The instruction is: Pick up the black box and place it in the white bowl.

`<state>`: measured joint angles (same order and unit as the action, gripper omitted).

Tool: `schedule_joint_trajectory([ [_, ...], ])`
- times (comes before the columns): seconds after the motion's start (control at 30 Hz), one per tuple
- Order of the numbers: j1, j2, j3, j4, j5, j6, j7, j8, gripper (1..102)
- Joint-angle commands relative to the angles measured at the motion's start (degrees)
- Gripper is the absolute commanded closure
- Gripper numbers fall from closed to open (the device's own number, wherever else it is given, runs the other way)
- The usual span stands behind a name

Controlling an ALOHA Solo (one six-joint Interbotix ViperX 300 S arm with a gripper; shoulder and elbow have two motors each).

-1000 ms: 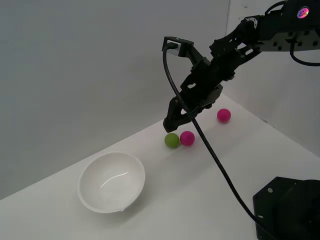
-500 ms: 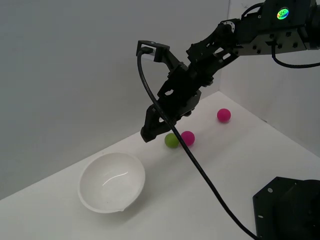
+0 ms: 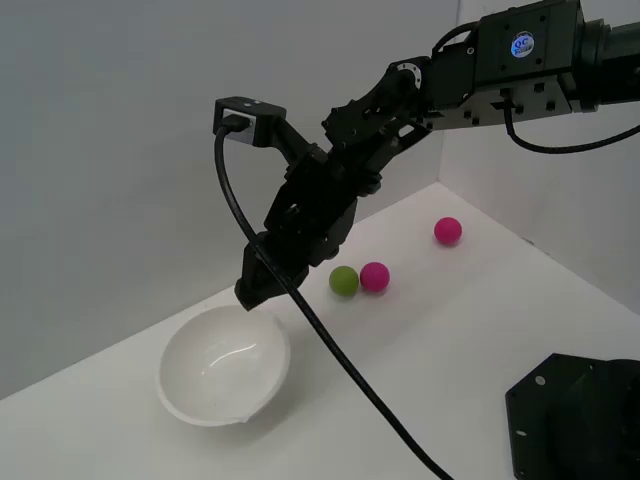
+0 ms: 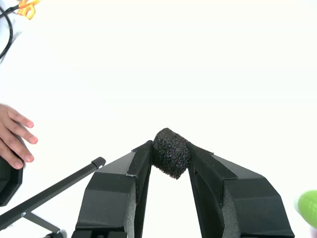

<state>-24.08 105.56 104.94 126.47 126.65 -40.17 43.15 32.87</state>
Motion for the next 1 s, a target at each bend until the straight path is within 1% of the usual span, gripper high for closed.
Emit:
schedule_joint_trajectory([
  [0.0,-2.02,0.35,0.79,-1.49,-1.93,-1.05,-1.14,0.26,75],
  [0.17,-4.75,-0.09,0.35,-1.76,-2.20,-0.18,-4.75,0.26,75],
  [0.43,-8.53,-2.37,-1.85,-2.46,-2.90,-0.09,-7.91,0.35,75],
  [0.67,-11.34,-5.71,-5.19,-3.52,-3.96,-0.09,-8.88,0.35,75],
  [0.77,-11.34,-6.42,-5.80,-3.52,-3.96,-0.09,-8.88,0.35,75],
  [0.97,-9.76,-7.21,-6.68,-3.34,-3.78,0.62,-8.88,1.85,75],
])
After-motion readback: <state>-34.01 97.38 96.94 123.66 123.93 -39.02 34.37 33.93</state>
